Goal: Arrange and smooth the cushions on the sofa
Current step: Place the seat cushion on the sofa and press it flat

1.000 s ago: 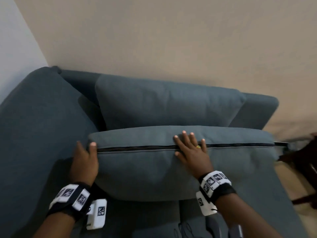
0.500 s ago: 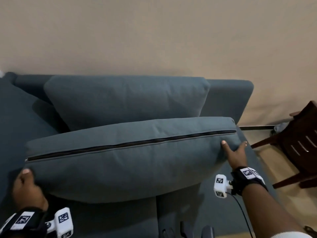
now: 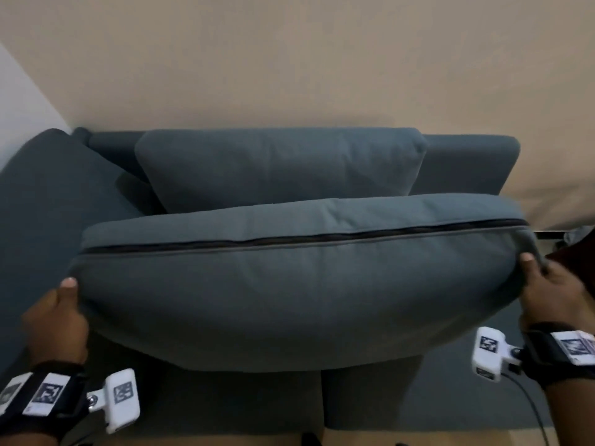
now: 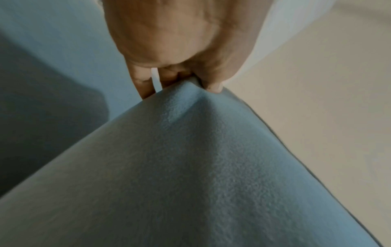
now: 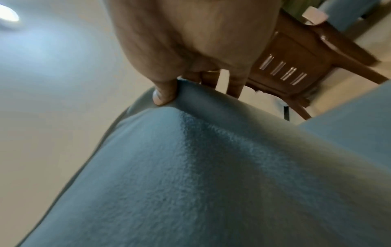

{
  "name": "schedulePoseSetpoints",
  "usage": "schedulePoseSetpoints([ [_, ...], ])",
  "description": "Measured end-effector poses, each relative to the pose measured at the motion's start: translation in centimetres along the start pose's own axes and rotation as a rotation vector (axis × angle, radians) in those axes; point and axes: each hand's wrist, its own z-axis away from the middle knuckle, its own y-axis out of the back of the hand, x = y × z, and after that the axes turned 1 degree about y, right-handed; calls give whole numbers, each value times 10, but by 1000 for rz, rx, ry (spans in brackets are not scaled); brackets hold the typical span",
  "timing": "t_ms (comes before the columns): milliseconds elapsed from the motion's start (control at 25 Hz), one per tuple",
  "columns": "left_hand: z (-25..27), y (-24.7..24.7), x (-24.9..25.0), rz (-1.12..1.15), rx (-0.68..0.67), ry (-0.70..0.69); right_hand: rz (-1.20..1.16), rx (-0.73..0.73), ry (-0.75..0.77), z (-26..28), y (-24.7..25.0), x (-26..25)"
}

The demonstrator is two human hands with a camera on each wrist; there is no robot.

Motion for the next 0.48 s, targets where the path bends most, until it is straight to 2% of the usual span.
schedulePoseSetpoints([
  [80, -12, 14, 10, -70, -28, -100, 117, 13, 10, -22, 23, -7],
  [160, -22, 18, 11, -193, -54, -171, 195, -67, -26, -39, 29, -10],
  [240, -30, 1, 12, -293, -104, -188, 285, -90, -48, -37, 17, -19],
  [320, -32, -35, 0, -351, -173, -136, 385, -177, -76, -28, -20, -11],
  [400, -24, -86, -42, -413, -351, -69, 631, -381, 3, -11, -70, 17],
  [480, -3, -135, -103, -526, -624, 8, 726, -690, -27, 17, -124, 61],
])
